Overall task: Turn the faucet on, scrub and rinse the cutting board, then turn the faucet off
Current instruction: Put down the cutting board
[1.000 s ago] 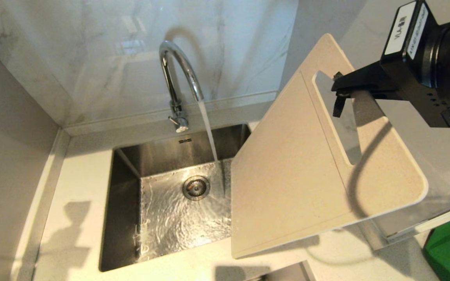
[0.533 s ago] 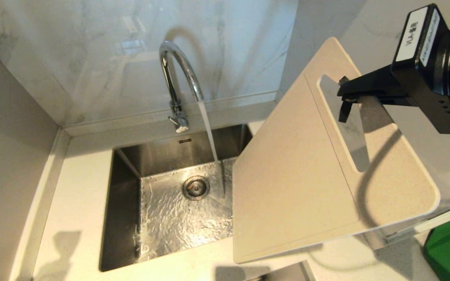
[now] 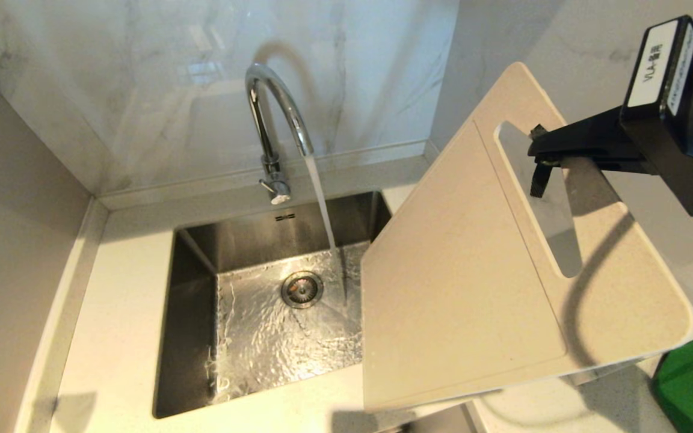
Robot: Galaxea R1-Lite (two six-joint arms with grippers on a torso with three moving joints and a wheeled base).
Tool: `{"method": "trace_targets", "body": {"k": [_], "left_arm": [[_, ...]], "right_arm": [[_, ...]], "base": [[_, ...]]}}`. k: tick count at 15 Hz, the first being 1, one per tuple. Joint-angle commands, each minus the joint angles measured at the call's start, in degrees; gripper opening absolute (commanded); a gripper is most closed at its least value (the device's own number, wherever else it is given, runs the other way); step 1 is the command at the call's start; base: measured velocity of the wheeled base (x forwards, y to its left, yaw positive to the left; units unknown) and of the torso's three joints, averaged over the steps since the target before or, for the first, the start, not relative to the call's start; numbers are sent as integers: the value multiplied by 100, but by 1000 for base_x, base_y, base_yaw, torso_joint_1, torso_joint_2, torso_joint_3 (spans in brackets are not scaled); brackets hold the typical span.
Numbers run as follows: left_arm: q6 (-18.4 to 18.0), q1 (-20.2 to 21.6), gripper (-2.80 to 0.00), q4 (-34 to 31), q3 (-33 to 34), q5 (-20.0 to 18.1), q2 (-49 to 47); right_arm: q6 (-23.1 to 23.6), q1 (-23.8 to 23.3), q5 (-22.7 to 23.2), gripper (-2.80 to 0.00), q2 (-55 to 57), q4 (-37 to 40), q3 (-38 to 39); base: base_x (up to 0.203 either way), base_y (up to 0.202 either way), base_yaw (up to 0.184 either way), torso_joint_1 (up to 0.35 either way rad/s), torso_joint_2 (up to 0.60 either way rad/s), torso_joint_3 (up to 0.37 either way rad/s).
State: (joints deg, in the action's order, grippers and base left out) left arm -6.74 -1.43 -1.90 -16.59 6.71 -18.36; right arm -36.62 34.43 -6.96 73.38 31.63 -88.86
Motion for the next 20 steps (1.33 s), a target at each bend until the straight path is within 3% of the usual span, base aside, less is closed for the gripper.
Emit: {"method": "trace_targets", "body": {"k": [1, 8, 17, 20], "left_arm": [[54, -2, -280, 84, 577, -395, 407], [111, 99, -280, 160, 1652, -768, 989], [370, 134, -280, 172, 1668, -756, 1823], [729, 134, -280, 181, 1666, -601, 1824]], "right_arm": [[-12, 0, -13, -280, -49, 18, 9], [-31, -6, 11, -280, -59, -8, 42], [-90, -6, 11, -280, -113, -8, 53], [-107, -6, 19, -280, -78, -62, 106]], "base": [[0, 0, 0, 0, 0, 0], [0, 0, 0, 0, 0, 0], [0, 0, 0, 0, 0, 0], [0, 0, 0, 0, 0, 0]]}}
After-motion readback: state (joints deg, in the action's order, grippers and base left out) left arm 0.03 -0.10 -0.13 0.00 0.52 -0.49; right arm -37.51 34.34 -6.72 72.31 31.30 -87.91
